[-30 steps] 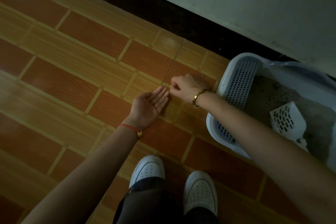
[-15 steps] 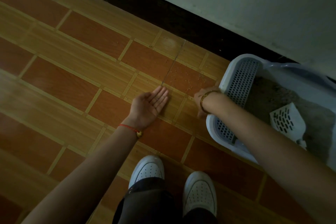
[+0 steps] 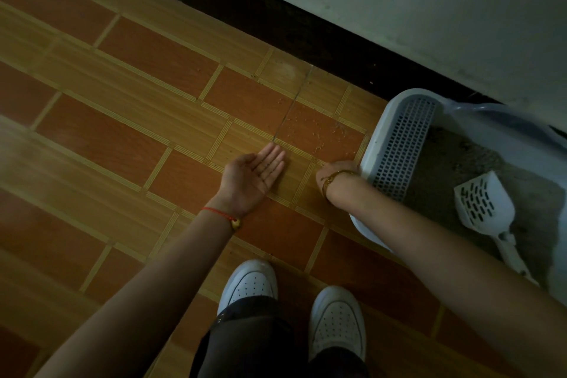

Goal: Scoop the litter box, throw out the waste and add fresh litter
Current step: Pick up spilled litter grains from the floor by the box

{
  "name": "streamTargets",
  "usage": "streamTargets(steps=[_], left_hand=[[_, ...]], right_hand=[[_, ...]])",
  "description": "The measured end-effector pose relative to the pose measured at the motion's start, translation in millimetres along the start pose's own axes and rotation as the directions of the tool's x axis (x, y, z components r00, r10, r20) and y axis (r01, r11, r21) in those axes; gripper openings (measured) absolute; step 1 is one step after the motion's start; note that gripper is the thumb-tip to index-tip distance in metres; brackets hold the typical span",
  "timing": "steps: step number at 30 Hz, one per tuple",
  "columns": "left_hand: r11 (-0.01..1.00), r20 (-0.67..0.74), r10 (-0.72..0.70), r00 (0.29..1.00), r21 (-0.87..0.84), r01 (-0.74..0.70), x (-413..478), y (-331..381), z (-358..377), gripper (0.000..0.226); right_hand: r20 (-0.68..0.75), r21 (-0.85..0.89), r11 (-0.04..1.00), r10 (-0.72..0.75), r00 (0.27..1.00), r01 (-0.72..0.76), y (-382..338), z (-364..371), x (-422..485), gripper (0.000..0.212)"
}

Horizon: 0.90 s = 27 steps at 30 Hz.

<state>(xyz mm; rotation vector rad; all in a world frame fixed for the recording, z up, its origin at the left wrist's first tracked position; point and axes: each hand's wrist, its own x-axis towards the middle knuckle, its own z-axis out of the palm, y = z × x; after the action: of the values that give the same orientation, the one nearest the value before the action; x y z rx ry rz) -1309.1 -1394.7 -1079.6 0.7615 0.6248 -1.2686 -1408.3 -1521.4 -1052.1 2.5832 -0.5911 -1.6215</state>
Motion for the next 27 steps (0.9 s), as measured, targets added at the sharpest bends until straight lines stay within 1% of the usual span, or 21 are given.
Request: streamTargets(steps=[2, 4, 6, 7, 9, 10, 12, 13, 15, 17, 19, 21, 22, 24, 25, 27], left_hand=[[1.000, 0.003, 0.001, 1.000, 0.007, -0.001, 0.0, 0.7, -0.2, 0.042], [1.000, 0.002, 0.004, 1.000, 0.016, -0.005, 0.1, 0.8, -0.8, 0.042], [0.999, 0.001, 0.010, 1.000, 0.034, -0.010, 0.0, -0.3, -1.1, 0.042], [0.999, 0.002, 0.010, 1.000, 0.045, -0.010, -0.3, -1.3, -0.9, 0.042], [0.998, 0.002, 0.003, 1.000, 0.063, -0.003, -0.4, -4.5, -0.3, 0.041], [0.997, 0.006, 0.000, 1.000, 0.071, 0.000, 0.1, -5.5, -0.5, 0.041], [0.995, 0.015, -0.007, 1.000, 0.096, 0.005, 0.4, -6.2, -1.0, 0.041], [0.994, 0.017, -0.011, 1.000, 0.109, 0.009, 0.4, -5.9, -1.5, 0.041], [0.994, 0.018, -0.015, 1.000, 0.113, 0.013, 0.6, -5.1, -2.4, 0.041], [0.997, 0.020, -0.013, 1.000, 0.080, 0.011, 0.6, -4.4, -3.0, 0.041], [0.999, 0.023, -0.007, 1.000, 0.053, 0.006, 0.5, -2.9, -3.6, 0.041], [0.999, 0.017, -0.003, 1.000, 0.041, 0.002, 1.4, -0.8, -4.8, 0.041], [0.999, 0.013, -0.004, 1.000, 0.035, 0.004, 1.8, 0.1, -5.1, 0.042], [1.000, 0.006, -0.006, 1.000, 0.020, 0.006, 2.0, 1.2, -5.4, 0.042], [1.000, 0.007, -0.005, 1.000, 0.012, 0.005, 2.1, 1.6, -5.7, 0.042], [1.000, 0.011, -0.007, 1.000, -0.002, 0.007, 2.5, 2.3, -6.5, 0.041]], right_hand=[[0.002, 0.022, 1.000, -0.017, 1.000, 0.017, 0.5, -0.8, -1.2, 0.027], [-0.004, 0.116, 0.993, -0.026, 1.000, 0.026, 3.4, -4.1, -3.5, 0.023], [-0.068, 0.247, 0.968, -0.027, 0.997, 0.043, 5.9, -9.4, -5.2, 0.015], [-0.120, 0.308, 0.949, -0.025, 0.992, 0.062, 6.2, -13.6, -5.4, 0.017], [-0.238, 0.423, 0.894, -0.049, 0.970, 0.149, 6.2, -23.1, -7.2, 0.026], [-0.301, 0.464, 0.859, -0.076, 0.951, 0.216, 5.6, -28.1, -8.6, 0.026], [-0.385, 0.501, 0.798, -0.141, 0.912, 0.334, 3.6, -37.9, -12.8, 0.025], [-0.406, 0.502, 0.783, -0.162, 0.900, 0.367, 2.7, -40.6, -14.7, 0.024], [-0.419, 0.485, 0.788, -0.171, 0.892, 0.379, 2.9, -40.0, -14.8, 0.021], [-0.386, 0.459, 0.825, -0.149, 0.910, 0.330, 5.7, -34.5, -11.4, 0.023], [-0.293, 0.416, 0.868, -0.156, 0.943, 0.272, 6.1, -25.2, -10.2, 0.027], [-0.195, 0.326, 0.898, -0.242, 0.950, 0.296, -5.3, -13.0, -12.2, 0.031], [-0.157, 0.286, 0.896, -0.305, 0.939, 0.339, -15.6, -4.5, -12.1, 0.031], [-0.131, 0.229, 0.869, -0.420, 0.898, 0.439, -38.5, 13.0, -12.6, 0.030], [-0.140, 0.184, 0.860, -0.457, 0.878, 0.477, -49.0, 20.9, -13.5, 0.030], [-0.244, 0.028, 0.839, -0.521, 0.818, 0.543, -66.1, 35.0, -13.7, 0.031]])
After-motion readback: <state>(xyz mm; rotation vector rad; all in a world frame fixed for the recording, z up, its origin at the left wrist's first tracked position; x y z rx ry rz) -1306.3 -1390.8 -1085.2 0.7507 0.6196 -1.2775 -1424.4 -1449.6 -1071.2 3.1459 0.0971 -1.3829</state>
